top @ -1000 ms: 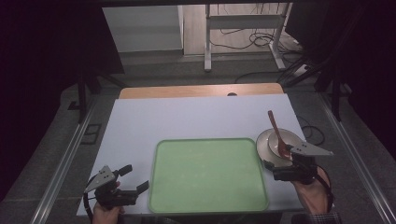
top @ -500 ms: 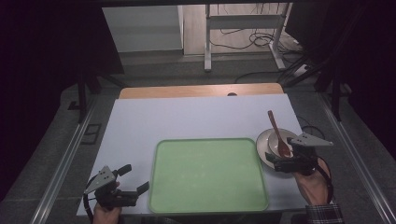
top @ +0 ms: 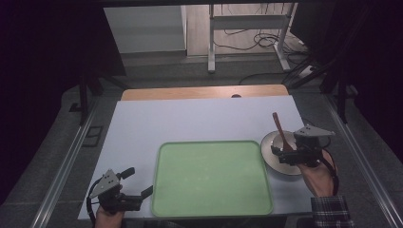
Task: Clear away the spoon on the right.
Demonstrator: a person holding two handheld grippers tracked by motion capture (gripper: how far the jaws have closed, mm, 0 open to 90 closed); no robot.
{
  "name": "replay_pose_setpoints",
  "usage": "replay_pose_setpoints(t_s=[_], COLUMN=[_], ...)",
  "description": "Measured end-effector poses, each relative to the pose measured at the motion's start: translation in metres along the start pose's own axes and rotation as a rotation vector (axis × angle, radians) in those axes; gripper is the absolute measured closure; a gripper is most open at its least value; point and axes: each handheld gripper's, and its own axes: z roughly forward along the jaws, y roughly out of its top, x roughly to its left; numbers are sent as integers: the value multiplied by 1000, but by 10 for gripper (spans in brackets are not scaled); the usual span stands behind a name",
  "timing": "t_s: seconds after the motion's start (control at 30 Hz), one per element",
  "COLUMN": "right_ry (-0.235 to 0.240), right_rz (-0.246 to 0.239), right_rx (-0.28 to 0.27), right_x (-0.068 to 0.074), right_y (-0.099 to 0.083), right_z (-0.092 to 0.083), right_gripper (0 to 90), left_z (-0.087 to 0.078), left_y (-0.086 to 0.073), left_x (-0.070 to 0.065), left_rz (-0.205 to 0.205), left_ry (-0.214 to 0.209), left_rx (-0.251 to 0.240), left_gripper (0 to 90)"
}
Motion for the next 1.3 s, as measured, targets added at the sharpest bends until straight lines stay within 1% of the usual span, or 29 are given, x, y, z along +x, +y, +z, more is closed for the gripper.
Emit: replay_pose_setpoints(t_s=[0.07,0.13,0.2,0.27,0.33,0.37,0.4,0.47,0.5,0.57,0.63,0.67,0.7,0.8,0.87,0.93,1.0,1.1,1.13,1.2,1.3], right_ry=[-9,1,-3,-4,-8,-10,-15,-19,-16,-11,-10,-17,-17,-41,-44,-59,-69,-75,-78,-77,-83], right_rz=[11,23,27,32,49,55,71,79,93,99,96,102,102,120,130,131,120,104,107,95,95], right_rx=[20,54,82,90,108,112,123,129,141,151,168,184,184,195,195,201,208,218,230,241,254], right_x=[-2,-5,-6,-8,-10,-11,-14,-15,-17,-19,-22,-24,-24,-29,-31,-33,-34,-36,-36,-38,-40], right_y=[3,5,7,9,12,13,15,16,17,19,21,23,23,26,28,31,34,37,39,41,45], right_z=[3,7,12,15,20,21,25,26,29,32,35,39,39,42,44,46,49,52,54,57,61], right_gripper=[15,15,16,15,16,15,16,16,19,25,50,90,90,185,277,350,419,468,481,508,570], left_z=[0,1,2,2,2,2,1,1,1,1,1,1,1,1,1,1,0,0,0,0,0], left_y=[0,0,0,0,0,0,0,0,0,0,0,0,0,0,0,0,0,0,0,0,0], left_x=[0,0,-1,-2,-3,-3,-2,-1,-1,-2,-2,-2,-2,-1,-1,-1,-1,-1,-1,-1,-1], left_rz=[-1,3,11,21,24,23,19,13,13,16,18,18,17,15,15,15,14,14,15,16,17], left_ry=[-1,-5,-7,-1,3,4,5,5,6,7,7,8,9,10,11,13,13,14,14,15,16], left_rx=[0,6,14,19,16,15,11,9,9,10,11,11,10,9,9,7,7,7,7,7,8], left_gripper=[2,2,2,2,2,2,2,2,2,2,2,2,2,3,3,4,4,4,4,5,5])
